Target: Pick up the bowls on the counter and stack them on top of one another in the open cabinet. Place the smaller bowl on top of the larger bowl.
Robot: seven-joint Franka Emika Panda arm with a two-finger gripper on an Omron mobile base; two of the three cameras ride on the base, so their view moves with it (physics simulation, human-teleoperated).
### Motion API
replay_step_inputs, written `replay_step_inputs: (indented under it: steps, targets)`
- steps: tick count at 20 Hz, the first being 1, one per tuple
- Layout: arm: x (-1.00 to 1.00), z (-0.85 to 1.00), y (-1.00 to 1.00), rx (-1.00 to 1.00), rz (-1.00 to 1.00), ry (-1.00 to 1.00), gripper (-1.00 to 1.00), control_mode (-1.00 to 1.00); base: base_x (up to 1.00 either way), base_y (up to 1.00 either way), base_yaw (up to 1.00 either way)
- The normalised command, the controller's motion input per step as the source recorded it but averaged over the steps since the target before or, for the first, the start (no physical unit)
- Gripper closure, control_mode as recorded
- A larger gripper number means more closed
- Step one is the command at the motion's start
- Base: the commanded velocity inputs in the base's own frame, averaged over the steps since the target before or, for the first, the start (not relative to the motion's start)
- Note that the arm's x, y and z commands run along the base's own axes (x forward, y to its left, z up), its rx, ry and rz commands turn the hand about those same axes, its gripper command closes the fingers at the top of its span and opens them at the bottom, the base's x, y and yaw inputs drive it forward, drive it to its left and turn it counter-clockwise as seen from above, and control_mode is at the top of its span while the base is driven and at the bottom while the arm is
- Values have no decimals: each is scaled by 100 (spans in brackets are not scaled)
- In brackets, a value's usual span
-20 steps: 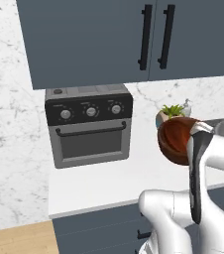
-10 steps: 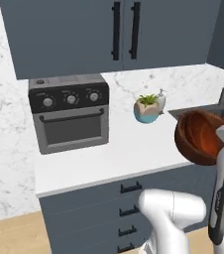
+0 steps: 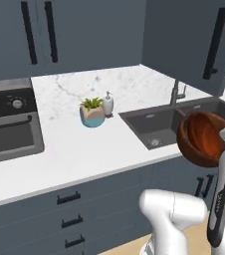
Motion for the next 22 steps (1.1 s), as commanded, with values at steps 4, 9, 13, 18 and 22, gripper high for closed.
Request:
replay_step_inputs:
  steps: [4,9,13,18,22]
  targets:
    - [0,0,0,0,0,0,100,100,19,-100,-9]
    - [0,0,0,0,0,0,100,100,23,-100,-2]
    - [0,0,0,0,0,0,100,100,89,-90,1]
    - [0,0,0,0,0,0,100,100,90,-18,13]
    - [0,0,0,0,0,0,100,100,50,7,20]
